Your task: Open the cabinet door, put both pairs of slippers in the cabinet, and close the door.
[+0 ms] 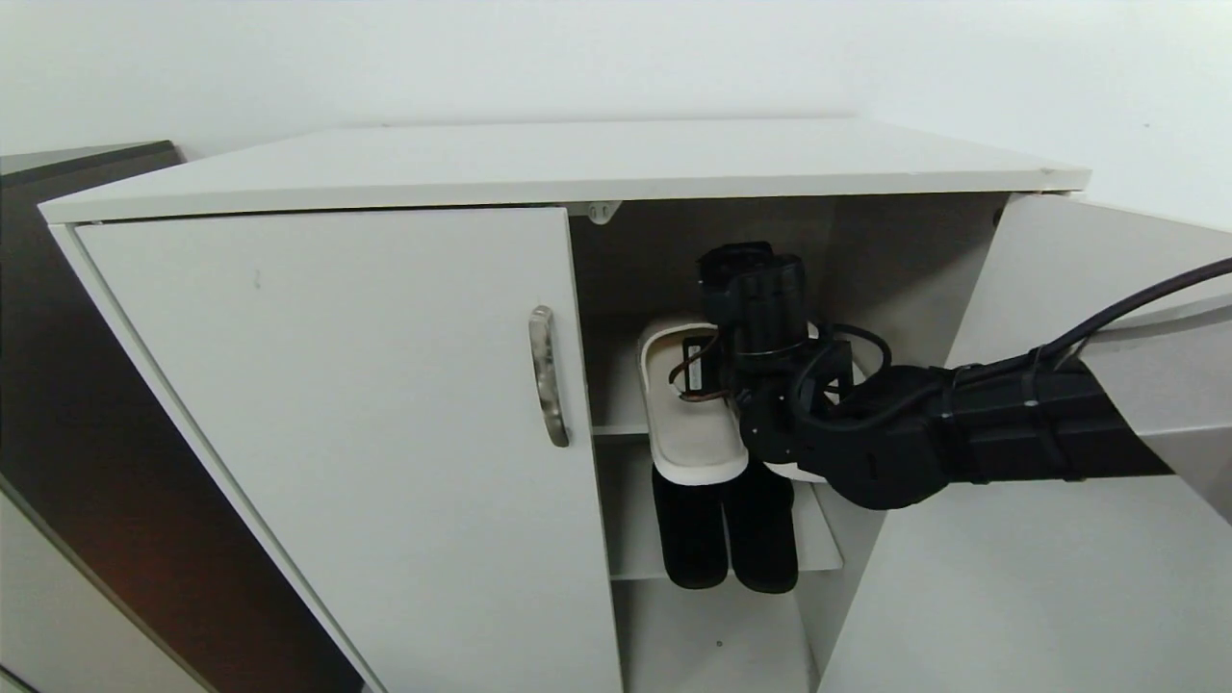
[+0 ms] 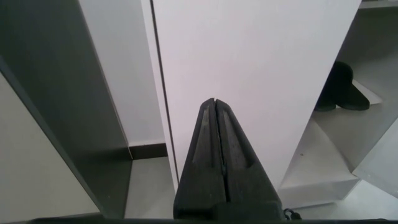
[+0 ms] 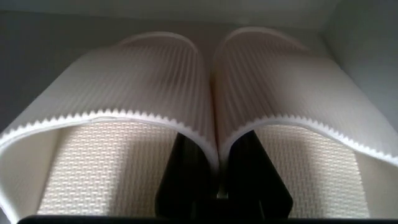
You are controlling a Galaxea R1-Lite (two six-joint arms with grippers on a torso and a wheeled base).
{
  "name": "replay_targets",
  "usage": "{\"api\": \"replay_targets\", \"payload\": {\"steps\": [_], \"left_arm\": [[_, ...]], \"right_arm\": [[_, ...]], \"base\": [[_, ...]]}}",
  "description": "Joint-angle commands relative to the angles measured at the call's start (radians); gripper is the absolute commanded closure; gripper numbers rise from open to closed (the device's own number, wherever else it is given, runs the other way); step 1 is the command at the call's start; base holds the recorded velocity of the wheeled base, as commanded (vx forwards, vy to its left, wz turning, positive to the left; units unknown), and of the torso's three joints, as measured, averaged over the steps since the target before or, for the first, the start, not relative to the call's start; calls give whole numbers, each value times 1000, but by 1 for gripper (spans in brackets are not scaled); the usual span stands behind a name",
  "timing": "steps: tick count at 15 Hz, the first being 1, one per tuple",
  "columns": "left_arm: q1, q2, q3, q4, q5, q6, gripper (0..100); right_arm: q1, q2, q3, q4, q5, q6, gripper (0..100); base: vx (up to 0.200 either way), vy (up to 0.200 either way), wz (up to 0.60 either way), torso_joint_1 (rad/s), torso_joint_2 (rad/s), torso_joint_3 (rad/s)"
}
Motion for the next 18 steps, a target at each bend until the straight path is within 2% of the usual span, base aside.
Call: {"api": "replay_targets", "payload": {"steps": [1,8,18], "left_arm": [[0,0,0,0,0,0,100],[0,0,0,0,0,-2,100],[0,0,0,0,0,-2,100]], "right_arm": [[-15,57,-79,11,0,-1,100],[-54,139,-294,152,0,1,100],[-61,155,-298,155,0,7,100]], "base": [[0,0,0,0,0,0],[0,0,0,0,0,0],[0,0,0,0,0,0]]}}
